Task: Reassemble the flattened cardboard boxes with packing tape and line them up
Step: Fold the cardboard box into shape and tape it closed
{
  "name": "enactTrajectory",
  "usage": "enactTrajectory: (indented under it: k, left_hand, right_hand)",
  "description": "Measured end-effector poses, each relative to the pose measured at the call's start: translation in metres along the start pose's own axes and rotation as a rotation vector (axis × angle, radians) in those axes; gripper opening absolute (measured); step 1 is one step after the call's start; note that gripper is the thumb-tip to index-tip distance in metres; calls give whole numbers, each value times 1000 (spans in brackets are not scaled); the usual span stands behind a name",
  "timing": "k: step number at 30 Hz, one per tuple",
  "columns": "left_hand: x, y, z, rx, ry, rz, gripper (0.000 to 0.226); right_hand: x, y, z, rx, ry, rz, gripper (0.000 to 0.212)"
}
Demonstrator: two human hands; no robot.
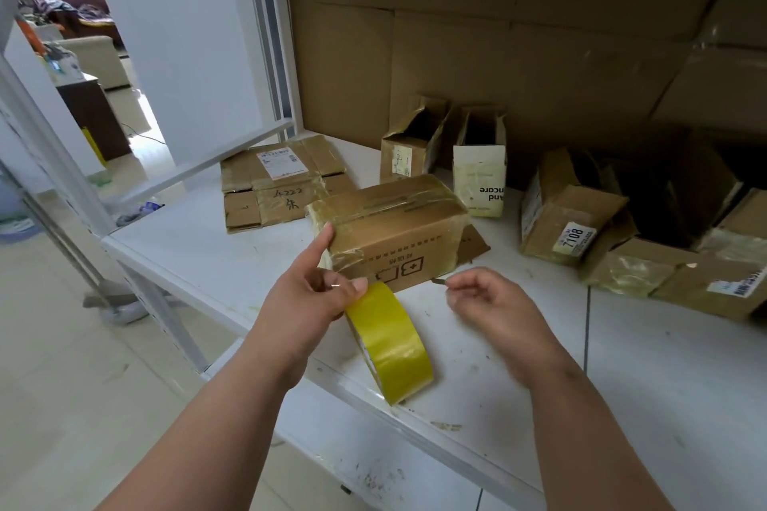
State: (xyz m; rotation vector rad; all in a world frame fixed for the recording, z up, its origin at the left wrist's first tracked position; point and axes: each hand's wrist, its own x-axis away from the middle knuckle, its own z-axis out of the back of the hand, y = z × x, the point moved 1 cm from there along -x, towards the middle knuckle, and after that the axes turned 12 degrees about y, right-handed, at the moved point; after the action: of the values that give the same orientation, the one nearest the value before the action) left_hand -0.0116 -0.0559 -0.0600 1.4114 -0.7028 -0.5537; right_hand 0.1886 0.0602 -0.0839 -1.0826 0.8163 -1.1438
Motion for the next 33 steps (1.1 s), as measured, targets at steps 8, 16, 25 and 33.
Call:
enactTrajectory:
  k: [8, 16, 25, 33]
  left_hand:
    - [9, 2, -6, 24, 13, -9, 81]
    - [14, 0, -10, 119, -59, 0, 87]
    - [13, -2, -14, 208, -81, 28, 99]
    - [12, -4, -13, 250, -107, 16, 97]
  right_hand:
    - [-29, 20, -14, 1049, 107, 158, 48]
    - [-24, 10, -15, 948, 238, 202, 33]
    - [3, -60, -17, 205, -83, 376, 20]
    - [4, -91, -34, 631, -224, 473, 22]
